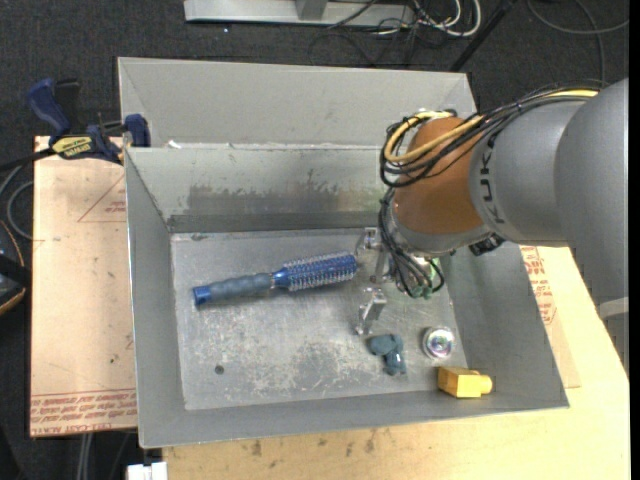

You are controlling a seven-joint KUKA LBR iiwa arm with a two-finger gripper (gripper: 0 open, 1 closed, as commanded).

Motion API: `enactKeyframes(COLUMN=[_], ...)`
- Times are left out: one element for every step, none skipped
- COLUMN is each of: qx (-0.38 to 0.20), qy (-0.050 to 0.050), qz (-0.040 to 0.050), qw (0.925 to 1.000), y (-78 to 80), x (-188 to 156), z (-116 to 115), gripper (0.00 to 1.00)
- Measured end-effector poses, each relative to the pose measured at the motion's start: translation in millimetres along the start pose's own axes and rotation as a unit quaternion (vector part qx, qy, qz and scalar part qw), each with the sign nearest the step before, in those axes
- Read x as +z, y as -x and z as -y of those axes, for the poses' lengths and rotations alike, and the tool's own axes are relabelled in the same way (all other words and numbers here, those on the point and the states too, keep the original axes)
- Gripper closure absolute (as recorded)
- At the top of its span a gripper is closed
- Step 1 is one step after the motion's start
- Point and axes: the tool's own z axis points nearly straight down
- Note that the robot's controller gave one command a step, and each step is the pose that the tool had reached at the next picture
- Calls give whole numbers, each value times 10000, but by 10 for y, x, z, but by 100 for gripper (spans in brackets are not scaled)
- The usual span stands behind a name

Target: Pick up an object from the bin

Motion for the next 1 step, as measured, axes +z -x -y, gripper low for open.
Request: enactKeyframes(qx=[109], qy=[23], qz=[12], qw=[9999], y=[232], x=[-190], z=[-512], gripper=[0])
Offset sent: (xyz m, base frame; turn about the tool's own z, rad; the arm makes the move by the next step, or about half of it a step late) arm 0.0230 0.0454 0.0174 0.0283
